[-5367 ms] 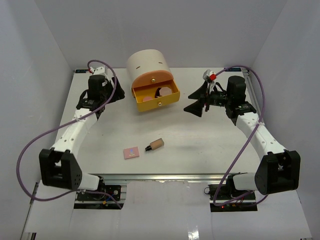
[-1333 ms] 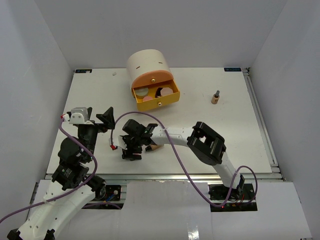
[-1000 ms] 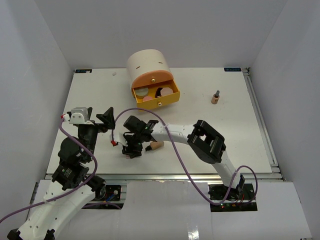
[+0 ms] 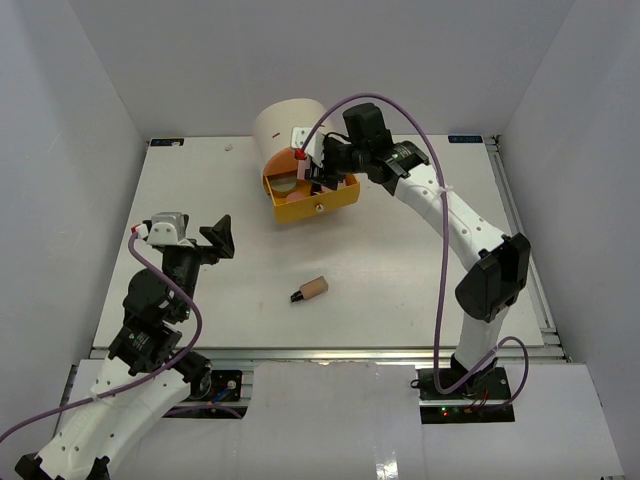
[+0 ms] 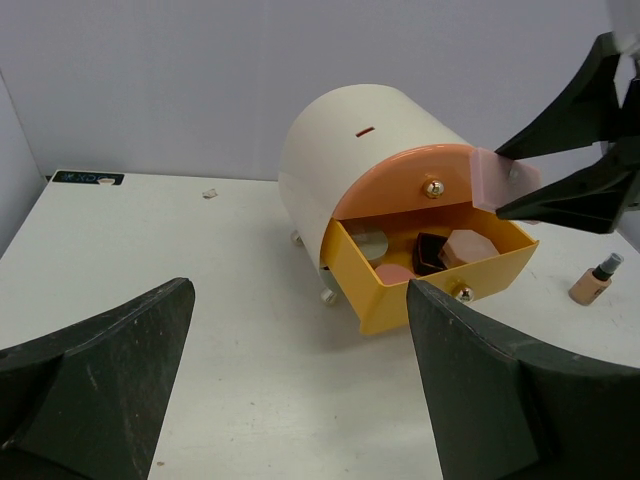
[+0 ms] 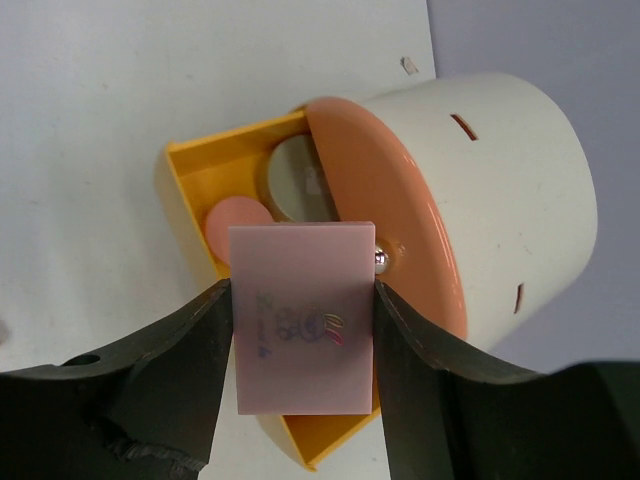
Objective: Organize the makeup
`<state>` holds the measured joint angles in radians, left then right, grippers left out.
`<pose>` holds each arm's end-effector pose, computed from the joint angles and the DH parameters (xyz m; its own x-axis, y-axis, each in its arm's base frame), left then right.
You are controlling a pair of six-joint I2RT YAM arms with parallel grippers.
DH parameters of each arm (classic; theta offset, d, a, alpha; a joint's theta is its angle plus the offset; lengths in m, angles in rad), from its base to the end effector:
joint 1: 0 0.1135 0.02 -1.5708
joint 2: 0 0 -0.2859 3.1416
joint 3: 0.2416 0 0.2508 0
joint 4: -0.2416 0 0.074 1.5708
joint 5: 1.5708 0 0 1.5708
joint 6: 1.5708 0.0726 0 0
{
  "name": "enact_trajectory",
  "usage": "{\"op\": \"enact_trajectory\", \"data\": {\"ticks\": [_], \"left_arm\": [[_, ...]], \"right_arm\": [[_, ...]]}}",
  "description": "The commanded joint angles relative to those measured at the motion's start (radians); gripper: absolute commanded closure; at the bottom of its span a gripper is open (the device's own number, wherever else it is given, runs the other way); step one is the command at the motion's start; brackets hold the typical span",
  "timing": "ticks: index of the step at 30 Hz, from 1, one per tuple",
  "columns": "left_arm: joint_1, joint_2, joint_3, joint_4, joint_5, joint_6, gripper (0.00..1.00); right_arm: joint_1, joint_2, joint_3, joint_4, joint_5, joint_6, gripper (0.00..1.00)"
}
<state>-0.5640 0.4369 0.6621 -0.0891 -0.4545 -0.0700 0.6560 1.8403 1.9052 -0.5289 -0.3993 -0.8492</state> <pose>0.1209 -0.0387 0.3662 0.1065 -0.1417 -0.9842 0.1205 0.9843 -0.1287 0.3483 0.3037 0.4017 0.3945 -0.5692 -0.7214 -0.8195 0.1373 -0.5564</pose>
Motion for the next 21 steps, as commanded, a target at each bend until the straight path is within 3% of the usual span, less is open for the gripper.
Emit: {"op": "enact_trajectory", "data": {"ticks": [1, 4, 8, 14, 21], "left_arm": [[0.004, 0.005, -0.004, 0.006, 0.016, 0.01, 0.02], [0.004, 0.01, -0.004, 0.008, 0.022, 0.01, 0.02], [0.004, 0.012, -0.002, 0.006, 0.027, 0.012, 0.02], [0.004, 0.011, -0.002, 0.006, 0.031, 0.01, 0.02], [0.004, 0.019, -0.002, 0.003, 0.038, 0.01, 0.02]], "right_arm": [[-0.012, 0.06, 0.066, -0.002, 0.103, -0.105, 0.75], [-0.026, 0.084, 0.067, 0.011, 0.118, -0.108, 0.61], [-0.038, 0.108, 0.052, 0.025, 0.123, -0.105, 0.53], [-0.044, 0.118, 0.013, 0.052, 0.147, -0.105, 0.06], [-0.052, 0.09, 0.003, 0.059, 0.107, -0.045, 0.02]]}}
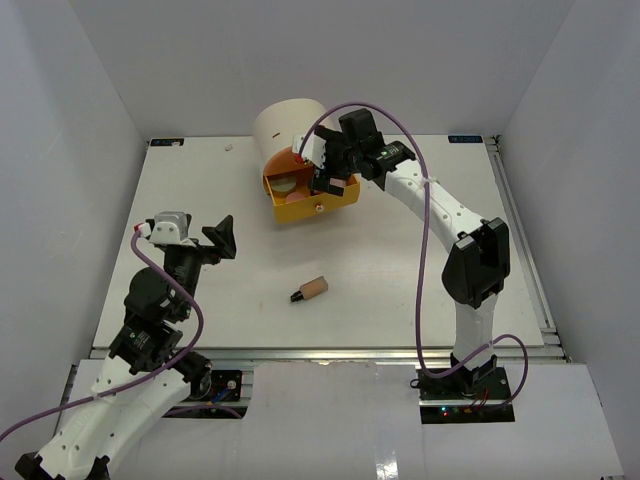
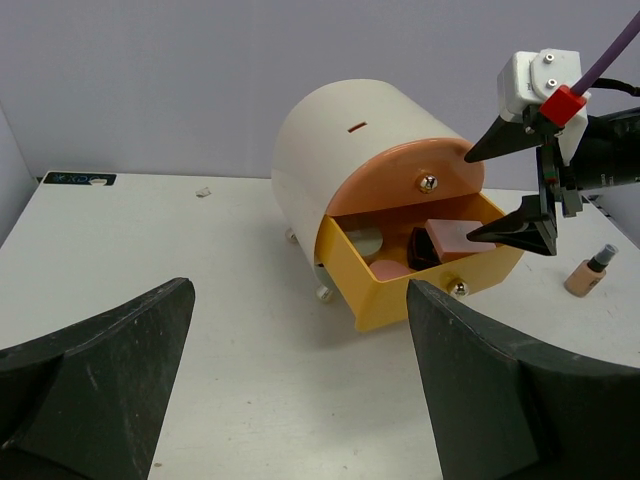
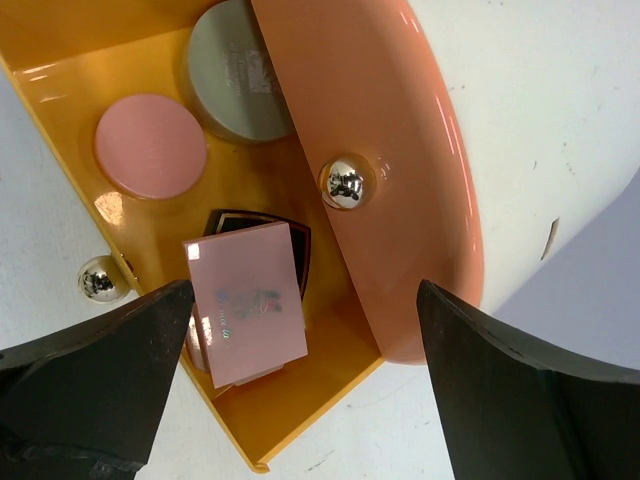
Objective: Organize the makeup
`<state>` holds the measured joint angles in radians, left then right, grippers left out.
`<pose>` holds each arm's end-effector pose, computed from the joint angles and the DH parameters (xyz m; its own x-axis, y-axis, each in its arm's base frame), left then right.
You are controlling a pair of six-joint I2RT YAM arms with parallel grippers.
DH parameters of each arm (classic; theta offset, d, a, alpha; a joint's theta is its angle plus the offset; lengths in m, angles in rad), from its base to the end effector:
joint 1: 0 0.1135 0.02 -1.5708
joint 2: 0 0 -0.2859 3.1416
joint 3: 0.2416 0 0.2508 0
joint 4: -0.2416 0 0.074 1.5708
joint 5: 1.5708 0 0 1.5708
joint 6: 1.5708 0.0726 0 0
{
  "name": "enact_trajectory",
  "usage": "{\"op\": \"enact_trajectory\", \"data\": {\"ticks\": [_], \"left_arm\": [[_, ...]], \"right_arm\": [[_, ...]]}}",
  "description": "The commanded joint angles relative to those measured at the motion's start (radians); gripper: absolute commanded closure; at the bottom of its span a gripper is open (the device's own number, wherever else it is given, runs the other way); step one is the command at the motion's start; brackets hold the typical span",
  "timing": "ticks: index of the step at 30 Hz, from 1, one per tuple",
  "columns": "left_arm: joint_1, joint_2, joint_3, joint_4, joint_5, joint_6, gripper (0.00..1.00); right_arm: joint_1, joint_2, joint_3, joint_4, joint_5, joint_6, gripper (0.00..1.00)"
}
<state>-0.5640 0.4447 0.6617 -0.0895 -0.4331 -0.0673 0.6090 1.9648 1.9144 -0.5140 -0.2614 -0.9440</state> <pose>0.1224 -0.0414 0.3653 0.0983 -0.1344 -0.9860 0.1403 0.9828 -0.1199 0.3975 0.3001 0.3481 0.3353 -0.7201 -0.6075 -0.7845 0.1437 -0.6032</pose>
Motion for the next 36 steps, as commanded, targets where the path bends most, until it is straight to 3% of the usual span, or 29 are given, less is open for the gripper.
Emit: {"op": "enact_trajectory", "data": {"ticks": [1, 6, 9, 11, 12, 15, 17, 19, 21, 24, 29, 36], "left_arm": [[0.004, 0.014, -0.001, 0.002, 0.02, 0.008, 0.02], [0.004, 0.066, 0.002, -0.007, 0.077, 0.006, 0.02], [0.004, 0.111, 0.019, -0.025, 0.126, -0.004, 0.02], [0.005, 0.136, 0.025, -0.03, 0.147, -0.01, 0.02], [0.005, 0.149, 0.028, -0.032, 0.153, -0.013, 0.02], [0.006, 0.169, 0.033, -0.038, 0.165, -0.017, 0.02], [0.007, 0.174, 0.033, -0.04, 0.168, -0.017, 0.02], [0.009, 0.178, 0.035, -0.039, 0.169, -0.017, 0.02], [0.014, 0.18, 0.036, -0.042, 0.165, -0.016, 0.02], [0.02, 0.178, 0.035, -0.044, 0.161, -0.016, 0.02], [0.026, 0.18, 0.035, -0.042, 0.16, -0.014, 0.02], [0.027, 0.181, 0.035, -0.042, 0.162, -0.011, 0.02]], "right_arm": [[-0.008, -0.057, -0.022, 0.043, -0.071, 0.064, 0.02], [-0.02, -0.206, -0.161, -0.002, -0.396, 0.04, 0.05], [-0.02, -0.262, -0.253, -0.09, -0.55, -0.11, 0.24], [-0.02, -0.292, -0.334, -0.193, -0.611, -0.3, 0.36], [-0.02, -0.301, -0.366, -0.227, -0.628, -0.439, 0.44], [-0.02, -0.314, -0.46, -0.32, -0.602, -0.696, 0.52], [-0.02, -0.305, -0.501, -0.326, -0.555, -0.761, 0.59], [-0.02, -0.279, -0.507, -0.321, -0.506, -0.805, 0.74], [-0.02, -0.225, -0.475, -0.318, -0.477, -0.778, 0.85], [-0.02, -0.149, -0.413, -0.302, -0.429, -0.718, 0.91], [-0.007, -0.066, -0.386, -0.097, -0.333, -0.515, 0.9], [0.051, -0.038, -0.46, 0.269, -0.111, -0.254, 0.83]]}}
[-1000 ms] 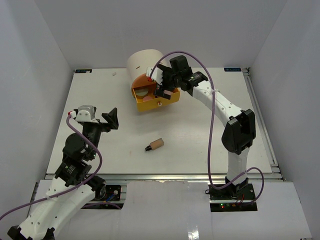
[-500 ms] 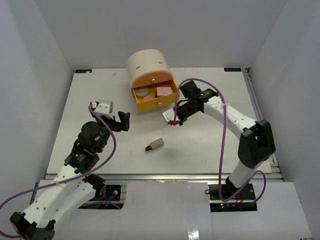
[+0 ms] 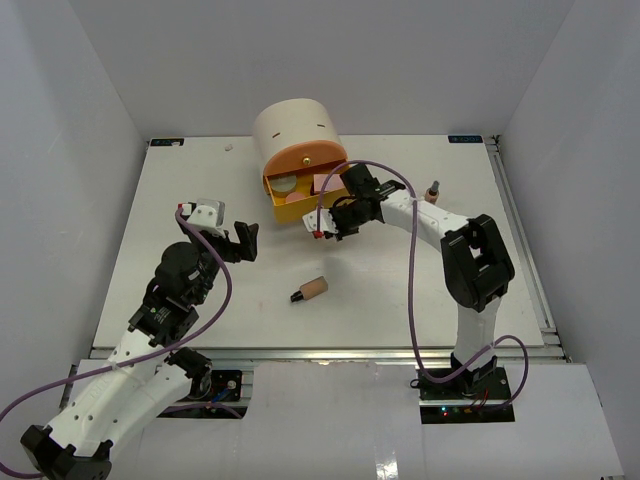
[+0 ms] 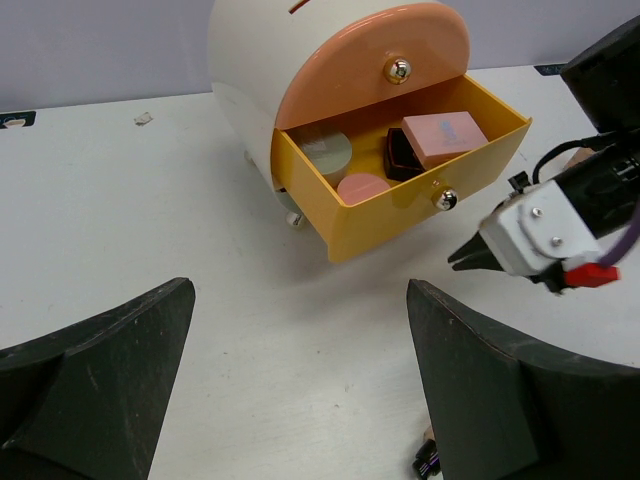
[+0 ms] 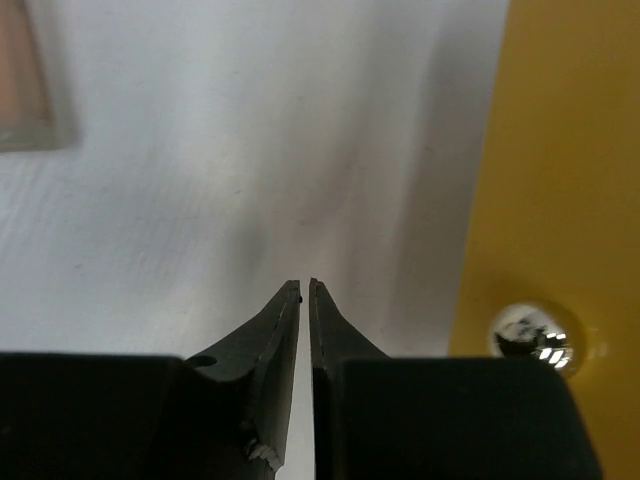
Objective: Organize the makeup
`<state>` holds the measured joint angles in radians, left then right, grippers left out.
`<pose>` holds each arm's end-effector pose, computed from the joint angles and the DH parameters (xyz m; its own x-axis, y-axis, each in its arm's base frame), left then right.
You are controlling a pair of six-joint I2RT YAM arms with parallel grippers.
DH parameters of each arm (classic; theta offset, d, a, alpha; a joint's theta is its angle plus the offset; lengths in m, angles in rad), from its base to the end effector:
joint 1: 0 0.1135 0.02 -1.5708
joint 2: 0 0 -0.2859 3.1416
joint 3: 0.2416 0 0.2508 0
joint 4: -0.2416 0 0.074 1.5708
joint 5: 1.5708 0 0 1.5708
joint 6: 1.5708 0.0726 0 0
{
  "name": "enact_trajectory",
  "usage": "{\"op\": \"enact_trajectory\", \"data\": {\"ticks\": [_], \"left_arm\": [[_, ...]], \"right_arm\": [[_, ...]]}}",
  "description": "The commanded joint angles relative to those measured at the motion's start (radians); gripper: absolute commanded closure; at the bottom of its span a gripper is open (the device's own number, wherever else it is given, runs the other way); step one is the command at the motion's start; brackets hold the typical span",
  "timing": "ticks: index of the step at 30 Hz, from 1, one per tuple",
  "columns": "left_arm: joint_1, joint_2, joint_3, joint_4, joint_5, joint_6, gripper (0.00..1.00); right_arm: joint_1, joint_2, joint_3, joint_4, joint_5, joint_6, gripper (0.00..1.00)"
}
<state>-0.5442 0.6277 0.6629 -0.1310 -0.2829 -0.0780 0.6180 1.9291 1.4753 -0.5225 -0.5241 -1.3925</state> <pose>0.1584 -0.0722 0.3362 -0.1018 -0.0258 -0.9945 0.2523 0.9663 -0.0509 0.3393 0.2858 0.2150 0.5988 -0.6198 -0.5073 -0.7940 -0.3760 -0.4777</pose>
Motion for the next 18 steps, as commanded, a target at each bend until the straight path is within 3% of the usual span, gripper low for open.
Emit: {"op": "enact_trajectory", "data": {"ticks": [1, 7, 18], "left_arm": [[0.007, -0.002, 0.034, 0.001, 0.011, 0.0, 0.02], [0.009, -0.004, 0.034, -0.001, 0.011, 0.001, 0.02], [0.01, -0.006, 0.034, -0.002, 0.009, 0.001, 0.02]], "right_arm": [[0.051, -0.004, -0.037, 0.324, 0.167, 0.203, 0.82], [0.079, 0.012, -0.03, 0.469, 0.338, 0.303, 0.77], [0.081, 0.106, 0.145, 0.472, 0.422, 0.368, 0.65]]}}
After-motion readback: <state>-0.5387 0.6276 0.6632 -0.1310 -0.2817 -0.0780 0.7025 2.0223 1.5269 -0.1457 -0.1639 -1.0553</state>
